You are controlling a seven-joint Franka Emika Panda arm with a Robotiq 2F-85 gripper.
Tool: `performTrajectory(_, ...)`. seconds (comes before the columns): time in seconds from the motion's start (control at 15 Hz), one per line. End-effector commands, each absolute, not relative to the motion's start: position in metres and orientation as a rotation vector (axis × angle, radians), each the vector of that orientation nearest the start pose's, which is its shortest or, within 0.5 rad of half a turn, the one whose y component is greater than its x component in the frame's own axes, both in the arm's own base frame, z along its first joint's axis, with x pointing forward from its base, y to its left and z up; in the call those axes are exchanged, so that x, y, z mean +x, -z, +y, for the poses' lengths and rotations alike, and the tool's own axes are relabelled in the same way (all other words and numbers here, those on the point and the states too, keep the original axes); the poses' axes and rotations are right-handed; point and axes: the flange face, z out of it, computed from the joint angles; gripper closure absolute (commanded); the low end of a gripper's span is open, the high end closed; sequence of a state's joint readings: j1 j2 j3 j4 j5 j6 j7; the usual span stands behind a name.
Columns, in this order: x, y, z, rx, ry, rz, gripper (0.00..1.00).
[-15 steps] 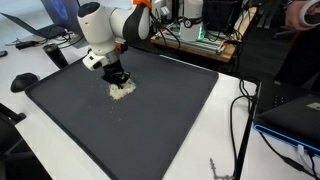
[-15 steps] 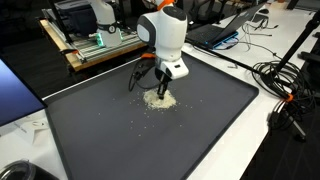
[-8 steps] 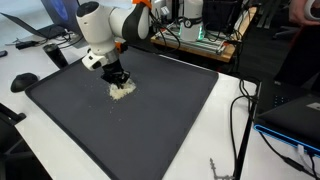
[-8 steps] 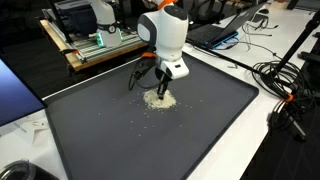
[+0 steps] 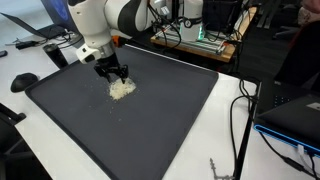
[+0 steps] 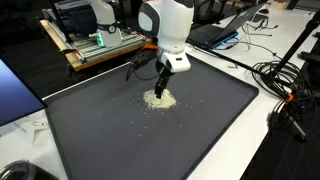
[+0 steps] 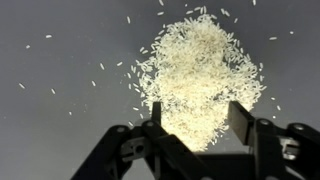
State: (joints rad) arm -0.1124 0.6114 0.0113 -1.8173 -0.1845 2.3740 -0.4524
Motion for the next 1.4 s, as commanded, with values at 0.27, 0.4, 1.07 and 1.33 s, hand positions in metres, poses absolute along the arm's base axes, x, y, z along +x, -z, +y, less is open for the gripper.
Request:
performTrajectory(0.27,0.644,-0.241,-0.040,-3.339,-0.231,-0.341,0.00)
performTrajectory(0.4,0.645,-0.249,-0.030,-3.392,-0.263,-0.200,0.00)
performTrajectory(1.07,0.654,-0.271,0.028,-3.489,-0.184,0.465,0.00)
performTrajectory(1.33,0.646,-0.275,0.047,-3.463,-0.105,0.631,0.00)
